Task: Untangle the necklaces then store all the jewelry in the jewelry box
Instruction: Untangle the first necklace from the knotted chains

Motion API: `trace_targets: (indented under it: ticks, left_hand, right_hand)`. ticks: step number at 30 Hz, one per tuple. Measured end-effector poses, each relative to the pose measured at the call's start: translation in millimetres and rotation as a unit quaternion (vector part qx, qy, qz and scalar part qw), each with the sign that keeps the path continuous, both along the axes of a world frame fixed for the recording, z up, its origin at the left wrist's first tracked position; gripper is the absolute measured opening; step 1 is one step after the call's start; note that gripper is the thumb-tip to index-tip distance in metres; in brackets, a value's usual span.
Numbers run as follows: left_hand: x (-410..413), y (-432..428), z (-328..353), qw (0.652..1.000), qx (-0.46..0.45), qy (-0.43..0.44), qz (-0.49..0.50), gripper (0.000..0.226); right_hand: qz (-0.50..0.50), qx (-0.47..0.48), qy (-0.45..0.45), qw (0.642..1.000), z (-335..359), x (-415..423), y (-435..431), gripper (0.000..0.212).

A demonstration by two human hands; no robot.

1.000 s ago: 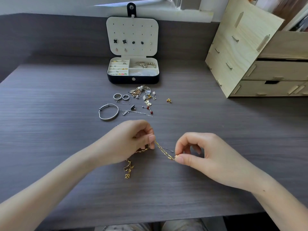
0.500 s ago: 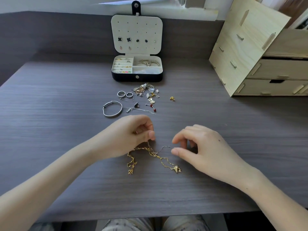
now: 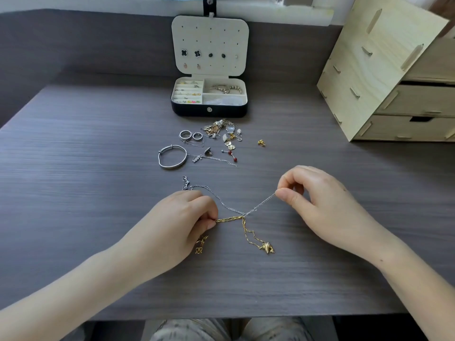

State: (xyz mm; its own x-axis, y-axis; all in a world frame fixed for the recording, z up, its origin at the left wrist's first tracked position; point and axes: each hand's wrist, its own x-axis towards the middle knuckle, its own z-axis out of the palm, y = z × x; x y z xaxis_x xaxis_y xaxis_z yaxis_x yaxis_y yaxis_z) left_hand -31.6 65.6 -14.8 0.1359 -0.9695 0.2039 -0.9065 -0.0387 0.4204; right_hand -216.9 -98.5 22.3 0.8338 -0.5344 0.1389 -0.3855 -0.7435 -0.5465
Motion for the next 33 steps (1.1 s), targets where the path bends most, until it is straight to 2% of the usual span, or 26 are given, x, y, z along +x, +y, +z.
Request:
trace_targets:
  ticks: [5, 9, 17, 23, 24, 27, 33]
  left_hand:
    - [-5, 1, 2, 1.0, 0.005, -0.012, 0.012, 0.005]
    - [-4, 3, 1, 0.999, 0.003, -0.033, 0.012, 0.019]
    - [-5, 4, 4, 0.999, 0.006, -0.038, 0.011, 0.012]
    - [-6, 3, 13, 0.999, 0.038, -0.011, 0.011, 0.008]
    - [-6, 3, 13, 0.999, 0.047, -0.005, 0.021, 0.013]
    - [-10, -3, 14, 0.999, 0.038, -0.01, 0.027, 0.024]
    - [-24, -26, 15, 0.999, 0.034, -0.023, 0.024, 0.016]
  right_hand:
    - [-0.002, 0.022, -0.007, 1.0, 9, -4, -3, 0.013]
    - [-0.022, 0.024, -0.015, 0.999, 11, -6, -7, 0.012]
    - [-0.057, 0.028, -0.016, 0.998, 5, -3, -20, 0.018]
    - [-0.044, -0.019, 0.062, 0.997, -1, -5, -21, 0.014]
    - [-0.043, -0.029, 0.07, 0.996, -1, -6, -20, 0.014]
    - [-0.04, -0.037, 0.074, 0.996, -1, -12, -15, 0.013]
    - [-0.037, -0.023, 0.063, 0.997, 2, -26, -6, 0.017]
